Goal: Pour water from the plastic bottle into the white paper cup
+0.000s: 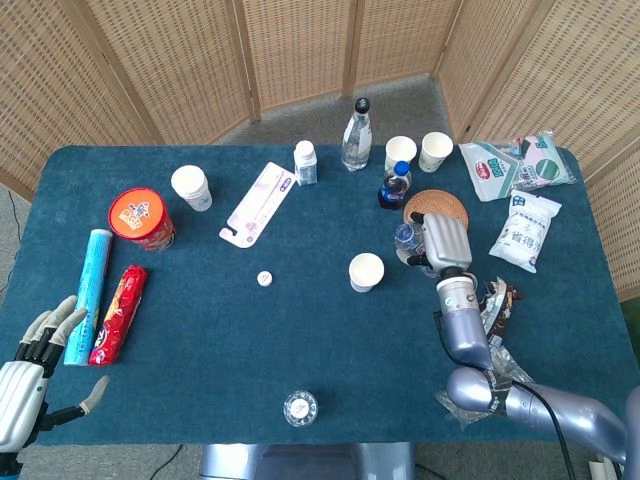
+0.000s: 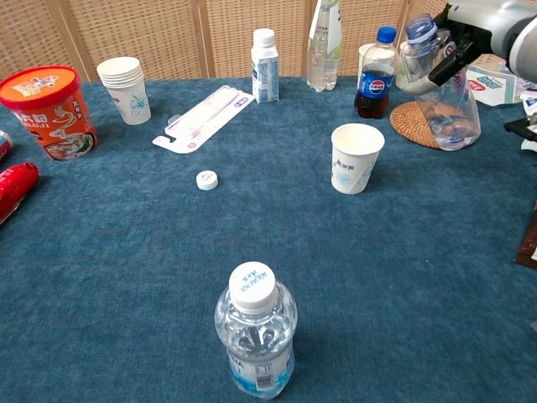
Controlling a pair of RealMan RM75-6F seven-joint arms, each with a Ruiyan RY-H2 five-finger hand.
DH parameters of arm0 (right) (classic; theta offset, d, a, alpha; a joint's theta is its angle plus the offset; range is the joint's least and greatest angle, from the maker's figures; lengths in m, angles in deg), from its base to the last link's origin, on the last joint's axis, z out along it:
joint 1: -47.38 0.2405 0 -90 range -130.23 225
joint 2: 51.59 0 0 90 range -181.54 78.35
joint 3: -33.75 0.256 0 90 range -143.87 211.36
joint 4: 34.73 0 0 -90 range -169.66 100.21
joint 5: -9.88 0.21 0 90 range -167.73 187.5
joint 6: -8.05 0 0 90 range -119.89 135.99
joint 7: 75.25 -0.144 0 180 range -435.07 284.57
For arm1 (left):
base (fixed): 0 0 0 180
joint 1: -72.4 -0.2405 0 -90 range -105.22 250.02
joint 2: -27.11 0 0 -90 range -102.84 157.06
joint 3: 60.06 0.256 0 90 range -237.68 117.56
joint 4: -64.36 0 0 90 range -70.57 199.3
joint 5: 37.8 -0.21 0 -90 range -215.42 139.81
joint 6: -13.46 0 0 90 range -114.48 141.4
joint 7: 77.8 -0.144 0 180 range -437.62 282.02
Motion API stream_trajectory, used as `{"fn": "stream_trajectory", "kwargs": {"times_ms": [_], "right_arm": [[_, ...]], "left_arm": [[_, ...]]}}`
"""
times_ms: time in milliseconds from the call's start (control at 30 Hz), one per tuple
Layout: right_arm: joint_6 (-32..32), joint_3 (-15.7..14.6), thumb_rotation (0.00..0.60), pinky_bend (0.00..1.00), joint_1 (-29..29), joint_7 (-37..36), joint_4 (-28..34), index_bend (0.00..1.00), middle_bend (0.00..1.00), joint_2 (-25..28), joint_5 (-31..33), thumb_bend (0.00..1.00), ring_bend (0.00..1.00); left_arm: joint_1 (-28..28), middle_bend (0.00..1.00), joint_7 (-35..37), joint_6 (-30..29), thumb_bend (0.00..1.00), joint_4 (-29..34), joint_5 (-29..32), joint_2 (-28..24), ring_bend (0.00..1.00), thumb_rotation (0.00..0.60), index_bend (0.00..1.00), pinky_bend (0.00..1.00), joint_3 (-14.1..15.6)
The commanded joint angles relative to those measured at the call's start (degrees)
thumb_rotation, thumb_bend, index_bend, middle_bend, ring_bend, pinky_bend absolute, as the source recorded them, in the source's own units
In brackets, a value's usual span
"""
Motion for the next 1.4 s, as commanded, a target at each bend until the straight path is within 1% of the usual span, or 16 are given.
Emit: {"fn": "stream_trajectory", "kwargs": {"times_ms": [33,200,400,667,767,867,1167,1400], "right_arm": [[0.2,1.0,0.6,0.53,-1.9,-4.9,-1.3,0.6,0.67,-1.4,-1.7,0.31,0.57],[0.9,1.8,0.6,0.52,-3.2,-9.5,-2.7,0.6,0.66,-2.7,-2.6,0.31,0.56],[1.8,3.1,0.6,0.49,-4.9,-15.9,-4.7,0.6,0.66,-4.5,-3.9,0.3,0.55],[3.9,3.5,0.6,0.47,-6.2,-20.8,-7.3,0.6,0.65,-5.8,-5.5,0.3,0.54],[5.0,3.3,0.6,0.46,-6.6,-22.9,-9.0,0.59,0.65,-6.2,-6.8,0.3,0.54],[6.3,3.2,0.6,0.46,-7.2,-26.6,-11.2,0.59,0.65,-6.7,-9.1,0.3,0.53],[8.9,1.8,0.6,0.43,-8.3,-37.1,-19.2,0.59,0.65,-9.3,-17.2,0.3,0.5],[10.8,1.1,0.6,0.4,-8.6,-42.4,-24.4,0.58,0.64,-11.0,-20.3,0.3,0.49]], "left_arm": [[0.0,0.02,-0.3,0.1,0.39,0.2,-0.1,0.0,0.0,0.445,0.05,0.0,0.0],[0.0,0.02,-0.8,0.2,0.39,0.7,-0.1,-0.1,0.0,0.445,0.05,0.0,0.0],[-0.2,0.02,-1.2,0.1,0.39,1.1,0.0,-0.4,0.0,0.441,0.05,0.0,0.1],[-0.2,0.02,-1.2,0.3,0.39,1.2,0.2,-0.5,0.0,0.444,0.05,0.0,0.0],[-0.2,0.02,-1.1,0.3,0.39,1.2,0.2,-0.5,0.0,0.446,0.05,0.0,0.0],[-0.3,0.02,-1.1,0.2,0.39,1.1,0.3,-0.6,0.0,0.445,0.05,0.0,-0.1],[-0.4,0.02,-1.6,0.2,0.39,1.4,0.2,-0.7,0.0,0.445,0.05,0.0,0.0],[-0.5,0.02,-1.9,0.0,0.39,1.6,0.1,-0.8,0.0,0.442,0.05,0.0,0.0]]}}
